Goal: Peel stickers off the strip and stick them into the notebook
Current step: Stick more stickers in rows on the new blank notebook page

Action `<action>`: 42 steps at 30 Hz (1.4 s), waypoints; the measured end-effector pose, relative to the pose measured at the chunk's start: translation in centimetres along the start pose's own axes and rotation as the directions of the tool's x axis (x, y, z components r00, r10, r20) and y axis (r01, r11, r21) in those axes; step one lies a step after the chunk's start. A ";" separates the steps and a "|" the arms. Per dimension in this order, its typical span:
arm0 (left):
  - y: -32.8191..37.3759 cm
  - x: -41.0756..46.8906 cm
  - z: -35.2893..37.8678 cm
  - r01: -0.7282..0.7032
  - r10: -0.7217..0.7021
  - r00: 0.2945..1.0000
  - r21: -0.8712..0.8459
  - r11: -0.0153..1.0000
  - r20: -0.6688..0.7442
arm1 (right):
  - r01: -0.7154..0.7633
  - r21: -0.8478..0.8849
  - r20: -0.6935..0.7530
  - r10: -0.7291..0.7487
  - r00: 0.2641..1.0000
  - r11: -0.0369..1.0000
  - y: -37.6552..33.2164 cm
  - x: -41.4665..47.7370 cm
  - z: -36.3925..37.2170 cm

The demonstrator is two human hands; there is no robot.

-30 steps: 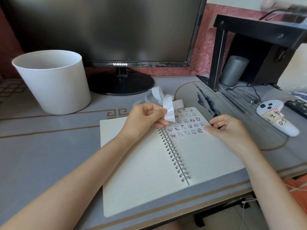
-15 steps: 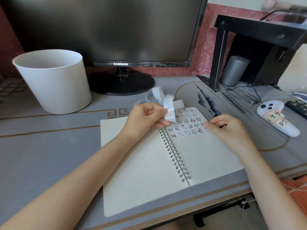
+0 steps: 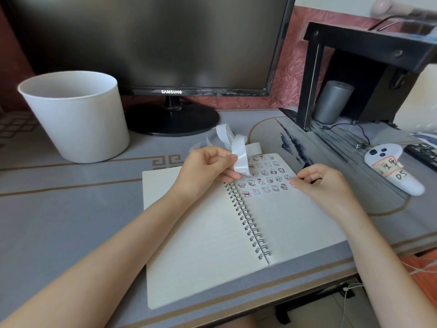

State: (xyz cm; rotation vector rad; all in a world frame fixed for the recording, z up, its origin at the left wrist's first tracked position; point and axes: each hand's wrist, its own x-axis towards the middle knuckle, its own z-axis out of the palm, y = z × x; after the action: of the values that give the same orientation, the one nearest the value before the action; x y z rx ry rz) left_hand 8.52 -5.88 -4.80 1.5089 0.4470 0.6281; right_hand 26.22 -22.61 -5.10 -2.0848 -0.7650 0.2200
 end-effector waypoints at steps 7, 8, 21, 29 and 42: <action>0.0 0.0 0.0 -0.009 0.009 1.000 -0.009 1.000 -0.004 | -0.011 0.037 0.012 0.011 1.000 0.999 0.2 -0.1 -0.2; 0.0 0.0 0.0 -0.009 0.009 1.000 -0.008 1.000 -0.005 | -0.018 0.047 0.025 0.017 1.000 0.999 0.2 -0.2 -0.2; 0.0 0.1 -0.1 -0.026 0.026 1.000 -0.028 0.999 -0.004 | 0.234 0.073 0.000 -0.235 0.972 0.969 -2.8 -1.3 0.0; 0.3 -0.1 -0.1 -0.067 0.067 0.998 -0.003 0.998 -0.015 | 0.425 0.071 0.092 -0.430 0.898 0.902 -5.5 -2.1 3.7; 0.3 -0.1 -0.1 -0.066 0.064 0.996 0.030 0.997 0.058 | 0.377 0.208 0.031 -0.391 0.920 0.903 -6.1 -2.6 4.4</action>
State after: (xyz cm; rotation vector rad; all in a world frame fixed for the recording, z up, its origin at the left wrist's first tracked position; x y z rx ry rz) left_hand 8.36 -5.92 -4.56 1.5722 0.3671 0.6296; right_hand 19.67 -18.56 -3.24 -1.7048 -1.1334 0.1455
